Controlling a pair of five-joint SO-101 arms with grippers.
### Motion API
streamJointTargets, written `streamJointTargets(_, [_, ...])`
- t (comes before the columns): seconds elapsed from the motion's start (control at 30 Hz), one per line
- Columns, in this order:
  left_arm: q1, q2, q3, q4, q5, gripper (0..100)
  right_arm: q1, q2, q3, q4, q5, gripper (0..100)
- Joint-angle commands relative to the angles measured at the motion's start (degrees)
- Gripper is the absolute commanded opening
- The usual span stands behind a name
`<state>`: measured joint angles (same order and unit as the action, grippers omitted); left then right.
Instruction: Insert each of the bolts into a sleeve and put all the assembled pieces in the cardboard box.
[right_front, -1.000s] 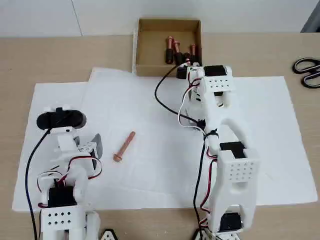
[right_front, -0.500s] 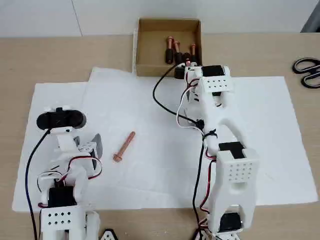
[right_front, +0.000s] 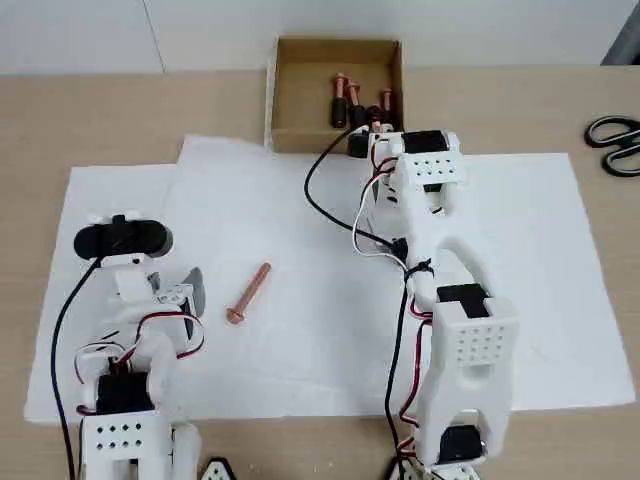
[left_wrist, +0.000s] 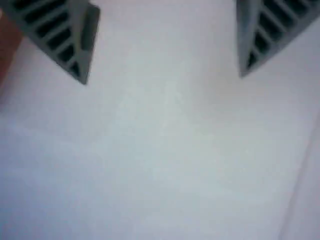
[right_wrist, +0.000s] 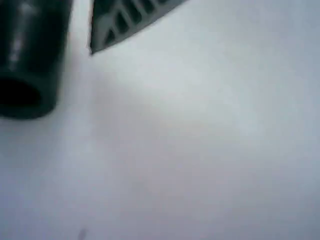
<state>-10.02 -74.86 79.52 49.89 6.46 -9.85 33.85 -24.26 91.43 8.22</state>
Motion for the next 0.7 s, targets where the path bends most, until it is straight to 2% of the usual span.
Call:
streamJointTargets(0.0, [0.1, -0.8, -0.2, -0.2, -0.2, 18, 0.0, -0.2, -0.5, -1.5, 0.5, 17.6])
streamJointTargets(0.57, [0.1, -0.9, 0.3, -0.3, -0.2, 18, -0.1, 5.2, -0.4, -2.5, 0.3, 17.5])
streamJointTargets(0.67, [0.1, -0.9, 0.3, -0.3, -0.2, 18, 0.0, 5.3, -0.4, -2.5, 0.4, 11.6])
